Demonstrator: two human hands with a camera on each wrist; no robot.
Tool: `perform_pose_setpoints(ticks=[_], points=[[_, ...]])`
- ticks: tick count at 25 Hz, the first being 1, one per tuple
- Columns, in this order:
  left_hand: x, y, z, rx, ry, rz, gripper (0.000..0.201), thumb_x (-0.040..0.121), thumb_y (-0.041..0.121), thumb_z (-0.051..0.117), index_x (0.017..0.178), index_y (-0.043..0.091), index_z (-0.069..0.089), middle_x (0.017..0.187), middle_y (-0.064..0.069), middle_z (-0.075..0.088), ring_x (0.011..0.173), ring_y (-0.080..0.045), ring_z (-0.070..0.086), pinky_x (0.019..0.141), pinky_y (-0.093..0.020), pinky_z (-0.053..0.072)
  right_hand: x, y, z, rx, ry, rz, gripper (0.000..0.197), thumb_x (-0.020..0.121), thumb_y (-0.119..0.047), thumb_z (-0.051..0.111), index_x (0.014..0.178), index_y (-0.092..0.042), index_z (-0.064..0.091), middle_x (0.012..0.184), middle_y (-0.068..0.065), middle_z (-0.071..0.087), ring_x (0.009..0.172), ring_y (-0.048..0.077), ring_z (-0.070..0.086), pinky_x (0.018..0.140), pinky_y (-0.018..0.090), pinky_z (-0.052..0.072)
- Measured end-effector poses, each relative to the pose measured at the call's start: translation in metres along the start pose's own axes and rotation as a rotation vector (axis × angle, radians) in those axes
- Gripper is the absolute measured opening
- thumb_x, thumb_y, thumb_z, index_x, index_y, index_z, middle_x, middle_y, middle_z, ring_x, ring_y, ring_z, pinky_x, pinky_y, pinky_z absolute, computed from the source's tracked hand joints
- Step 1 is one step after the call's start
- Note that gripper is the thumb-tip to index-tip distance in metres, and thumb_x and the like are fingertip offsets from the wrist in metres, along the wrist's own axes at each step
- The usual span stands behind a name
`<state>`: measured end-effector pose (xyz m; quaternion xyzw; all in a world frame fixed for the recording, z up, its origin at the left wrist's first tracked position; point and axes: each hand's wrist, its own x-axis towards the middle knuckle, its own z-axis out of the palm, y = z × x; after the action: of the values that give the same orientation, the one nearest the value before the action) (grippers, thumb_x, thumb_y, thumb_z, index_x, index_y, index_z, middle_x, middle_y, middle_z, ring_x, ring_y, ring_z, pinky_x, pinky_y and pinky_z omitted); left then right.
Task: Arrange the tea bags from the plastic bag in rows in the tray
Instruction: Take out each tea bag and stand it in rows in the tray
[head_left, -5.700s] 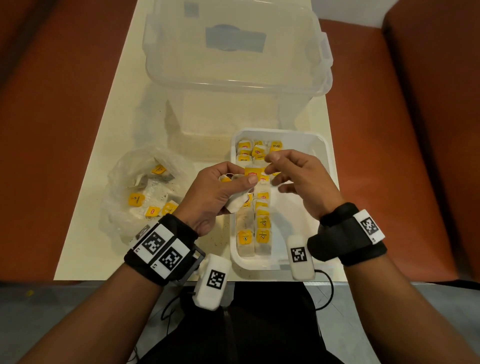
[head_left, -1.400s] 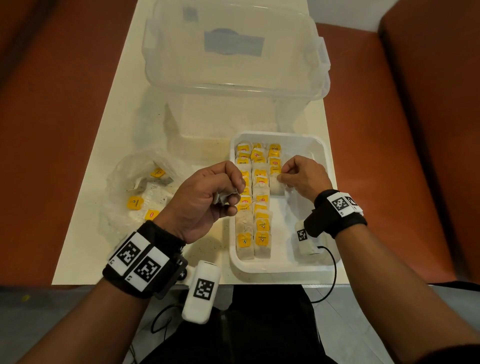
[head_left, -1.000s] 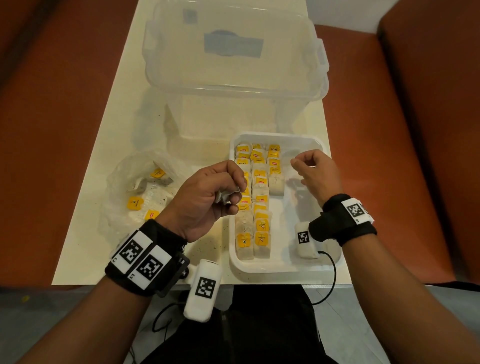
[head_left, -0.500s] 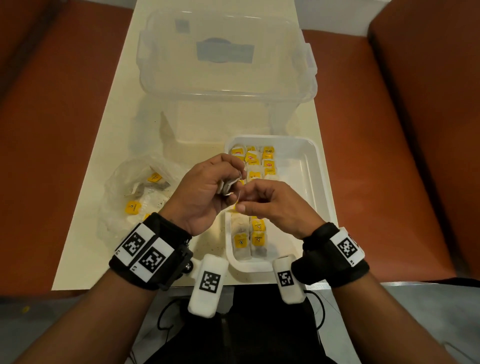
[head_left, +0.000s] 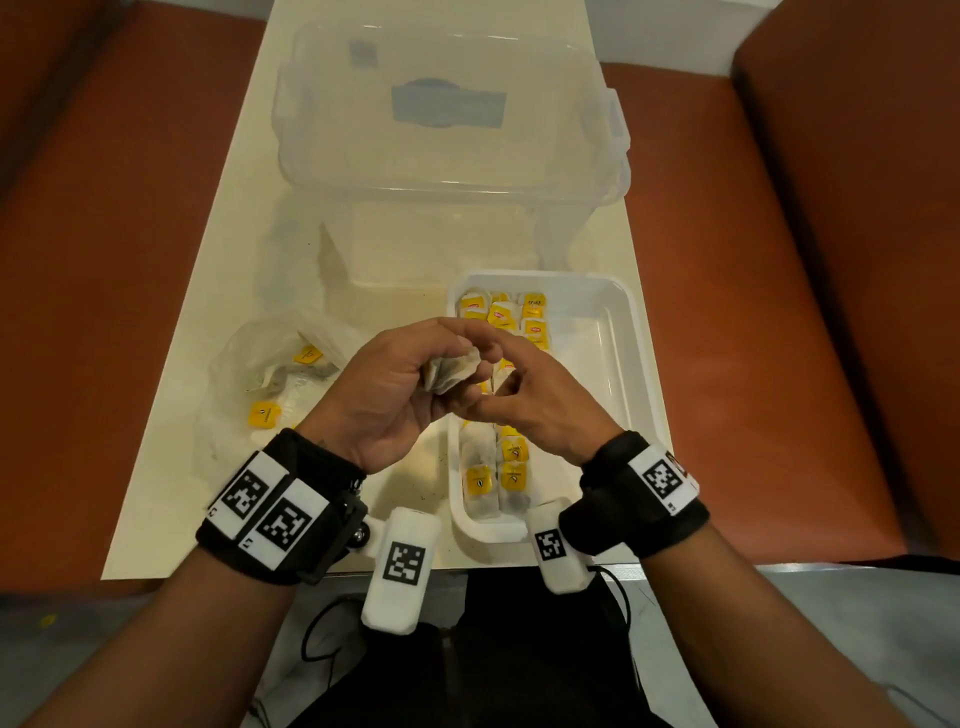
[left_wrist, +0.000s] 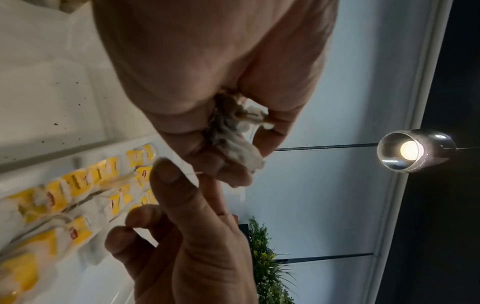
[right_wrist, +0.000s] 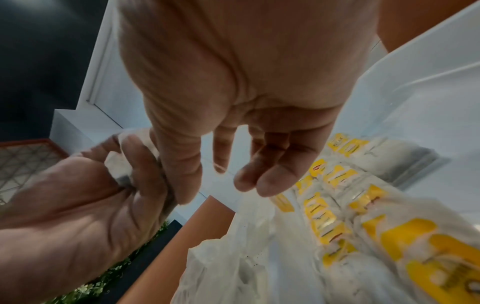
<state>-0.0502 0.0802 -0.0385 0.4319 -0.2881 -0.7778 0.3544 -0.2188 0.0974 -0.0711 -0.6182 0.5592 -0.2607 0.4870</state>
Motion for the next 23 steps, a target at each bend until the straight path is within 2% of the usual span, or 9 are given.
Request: perform_pose_setpoints(ticks=[2,4,7,9,12,15,17,19,23], points=[[0.0,0.004,0.0,-0.001,0.01,-0.001,0.025,0.094,0.004,0.046,0.097,0.006,0.071,0.088,-0.012,0.07,0.074,-0.014,0.066,0.06,-0.022,0.056,0.004,-0.001,0.005,0.003,0.003,0.034,0.018,0.09,-0.023,0.072,0.104,-0.035,0.069,0.096,-0.014,0.066,0.068,0.002,0.059,0.069,0.028,0.051],[0.0,0.009,-0.005,-0.049,0.035,0.002,0.025,0.094,0.005,0.045,0.099,0.006,0.069,0.093,-0.012,0.071,0.075,-0.015,0.067,0.063,-0.022,0.057,0.003,0.003,0.005,0.06,-0.005,0.106,0.006,0.094,-0.025,0.067,0.094,-0.025,0.073,0.082,-0.01,0.071,0.069,0.005,0.064,0.066,0.027,0.052],[-0.001,0.013,-0.016,-0.121,0.067,0.001,0.028,0.092,0.003,0.043,0.102,0.005,0.068,0.099,-0.015,0.072,0.079,-0.018,0.069,0.067,-0.024,0.059,-0.003,0.011,-0.007,0.144,0.034,0.186,0.016,0.095,-0.028,0.067,0.098,-0.014,0.075,0.081,-0.002,0.074,0.07,0.009,0.065,0.066,0.026,0.051],[-0.002,0.013,-0.022,-0.116,0.087,-0.002,0.03,0.09,-0.001,0.041,0.102,0.005,0.068,0.1,-0.016,0.072,0.081,-0.018,0.069,0.068,-0.026,0.059,-0.008,0.011,-0.018,0.135,0.081,0.195,0.018,0.093,-0.03,0.068,0.097,-0.014,0.075,0.077,-0.002,0.072,0.067,0.008,0.062,0.063,0.024,0.048],[-0.001,0.01,-0.025,0.005,0.116,0.026,0.033,0.087,-0.013,0.041,0.097,0.006,0.066,0.095,-0.013,0.069,0.078,-0.016,0.069,0.067,-0.025,0.059,-0.013,0.009,-0.033,0.065,0.117,0.187,0.014,0.092,-0.031,0.069,0.09,-0.018,0.074,0.074,-0.007,0.071,0.066,0.002,0.059,0.06,0.019,0.045],[0.001,0.005,-0.026,0.102,0.168,0.036,0.034,0.087,-0.019,0.046,0.098,0.006,0.066,0.092,-0.011,0.065,0.079,-0.018,0.073,0.067,-0.026,0.059,-0.015,0.003,-0.04,0.17,0.134,0.185,0.01,0.093,-0.026,0.068,0.088,-0.018,0.072,0.079,-0.003,0.071,0.069,0.007,0.062,0.061,0.02,0.049],[0.001,0.001,-0.027,0.141,0.195,0.002,0.033,0.087,-0.016,0.053,0.099,0.011,0.067,0.09,-0.007,0.066,0.082,-0.018,0.073,0.066,-0.028,0.06,-0.016,-0.002,-0.04,0.314,0.148,0.184,0.011,0.094,-0.022,0.065,0.09,-0.014,0.072,0.084,0.004,0.072,0.069,0.011,0.064,0.061,0.022,0.052],[0.001,-0.003,-0.027,0.176,0.226,-0.024,0.031,0.088,-0.009,0.059,0.097,0.018,0.068,0.086,0.001,0.069,0.077,-0.013,0.068,0.061,-0.027,0.057,-0.016,-0.006,-0.038,0.405,0.132,0.178,0.013,0.097,-0.02,0.061,0.093,-0.012,0.07,0.09,0.008,0.072,0.073,0.013,0.067,0.064,0.023,0.055],[0.003,-0.006,-0.029,0.045,0.256,-0.05,0.028,0.09,-0.005,0.058,0.101,0.019,0.069,0.071,0.002,0.063,0.061,-0.01,0.055,0.058,-0.024,0.054,-0.016,-0.01,-0.036,0.493,0.141,0.19,0.015,0.094,-0.028,0.06,0.094,-0.015,0.066,0.086,0.006,0.072,0.074,0.015,0.069,0.06,0.023,0.056]])
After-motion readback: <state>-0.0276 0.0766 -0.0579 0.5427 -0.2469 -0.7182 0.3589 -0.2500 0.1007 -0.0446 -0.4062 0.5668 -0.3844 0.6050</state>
